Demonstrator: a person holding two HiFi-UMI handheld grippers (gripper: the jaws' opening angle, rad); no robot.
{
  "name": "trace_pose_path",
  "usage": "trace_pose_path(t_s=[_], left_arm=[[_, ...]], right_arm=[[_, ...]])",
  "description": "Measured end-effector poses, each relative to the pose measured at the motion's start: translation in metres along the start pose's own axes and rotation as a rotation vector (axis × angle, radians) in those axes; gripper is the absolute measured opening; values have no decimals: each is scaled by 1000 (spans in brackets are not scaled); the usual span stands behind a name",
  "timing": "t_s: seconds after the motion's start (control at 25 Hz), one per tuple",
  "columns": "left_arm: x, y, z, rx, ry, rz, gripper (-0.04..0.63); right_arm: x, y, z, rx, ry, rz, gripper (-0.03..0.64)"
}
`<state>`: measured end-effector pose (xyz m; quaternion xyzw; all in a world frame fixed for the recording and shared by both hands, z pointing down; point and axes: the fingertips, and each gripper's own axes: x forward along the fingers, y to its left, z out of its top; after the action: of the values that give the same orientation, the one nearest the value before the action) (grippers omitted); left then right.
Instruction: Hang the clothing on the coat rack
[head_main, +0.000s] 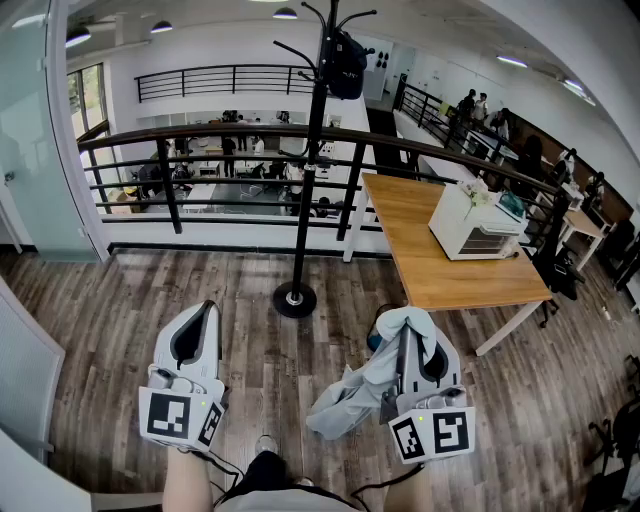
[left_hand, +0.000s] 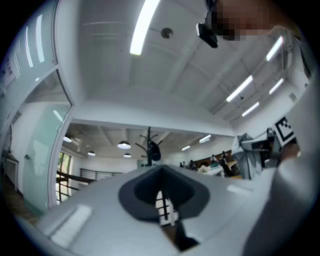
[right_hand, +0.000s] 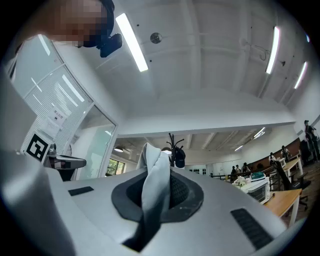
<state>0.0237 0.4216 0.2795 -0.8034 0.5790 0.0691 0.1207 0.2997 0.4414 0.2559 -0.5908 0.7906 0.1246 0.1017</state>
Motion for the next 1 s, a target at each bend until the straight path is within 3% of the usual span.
trace_pose_path(t_s=[0.6, 1.0], left_arm=[[17, 7, -2, -13, -7, -14, 9], [60, 39, -15, -13, -14, -39, 9]], right_arm=[[15, 3, -3, 3, 16, -7, 6], [68, 10, -17, 32, 2, -13, 6]])
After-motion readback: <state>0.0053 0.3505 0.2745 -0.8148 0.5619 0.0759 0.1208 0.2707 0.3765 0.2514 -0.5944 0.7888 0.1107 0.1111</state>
